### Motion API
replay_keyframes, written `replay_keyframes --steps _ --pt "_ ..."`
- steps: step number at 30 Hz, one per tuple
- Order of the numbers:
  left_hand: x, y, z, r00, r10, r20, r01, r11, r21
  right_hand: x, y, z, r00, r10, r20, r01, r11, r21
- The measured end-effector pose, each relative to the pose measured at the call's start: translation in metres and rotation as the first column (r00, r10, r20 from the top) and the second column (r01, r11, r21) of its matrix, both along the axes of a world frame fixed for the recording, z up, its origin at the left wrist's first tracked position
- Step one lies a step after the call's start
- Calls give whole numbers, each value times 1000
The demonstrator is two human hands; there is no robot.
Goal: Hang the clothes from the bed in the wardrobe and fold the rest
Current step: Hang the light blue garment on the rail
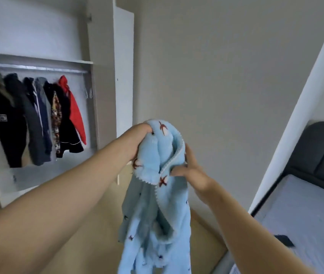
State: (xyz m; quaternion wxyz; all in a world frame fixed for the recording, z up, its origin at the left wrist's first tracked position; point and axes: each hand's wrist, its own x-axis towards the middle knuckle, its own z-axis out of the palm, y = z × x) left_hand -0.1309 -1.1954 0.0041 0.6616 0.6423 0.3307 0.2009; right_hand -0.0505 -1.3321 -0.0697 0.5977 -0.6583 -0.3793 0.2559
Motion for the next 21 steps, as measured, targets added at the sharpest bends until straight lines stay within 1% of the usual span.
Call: replay_keyframes --steps 1,2,4,5,6,7,10,12,13,14,15,16,17,18,19,20,21 --pt "-5 13 0 1000 24 -14 -24 999 25 -3 13 -5 995 93 -44 -94 996 -6" --pt "-7 27 -1 998 58 -18 -57 998 38 -6 23 -11 986 152 -74 -155 987 -40" --pt "-15 59 -4 993 121 -4 -121 992 45 -13 51 -18 961 250 -116 -266 952 -153" --pt "-18 76 -6 989 147 3 -147 988 44 -16 67 -20 950 283 -130 -304 933 -191" --pt "-21 92 -7 985 170 4 -170 984 54 -17 85 -21 950 286 -129 -308 928 -208" --pt "-27 111 -9 980 201 6 -201 977 66 -17 106 -22 960 254 -120 -274 937 -217" --pt "-43 161 -15 967 255 22 -256 963 80 -14 166 -21 999 35 -41 -43 972 -231" --pt "-61 205 -21 950 310 -28 -304 944 132 -14 215 -19 994 -88 -62 73 973 -219" --pt "-70 224 -25 948 312 -58 -298 939 172 -14 234 -18 987 -137 -83 118 971 -207" --pt "-81 245 -29 952 293 -84 -267 934 237 -15 257 -17 980 -170 -107 147 970 -194" --pt "-92 267 -33 955 265 -136 -204 915 349 -17 281 -16 974 -188 -131 164 971 -174" --pt "-100 287 -36 936 246 -250 -94 862 497 -17 302 -14 969 -198 -146 177 974 -145" --pt "-109 304 -40 879 274 -389 37 776 630 -17 320 -13 969 -200 -144 184 976 -116" --pt "-116 323 -42 794 333 -510 167 686 708 -19 341 -11 972 -187 -139 176 980 -91" --pt "-120 338 -45 721 382 -578 254 631 733 -20 355 -10 975 -176 -133 167 983 -73" --pt "-124 355 -48 682 409 -607 275 625 731 -23 373 -8 979 -158 -131 152 987 -59" --pt "-126 368 -50 678 430 -596 240 637 733 -25 386 -6 981 -142 -132 137 989 -48"
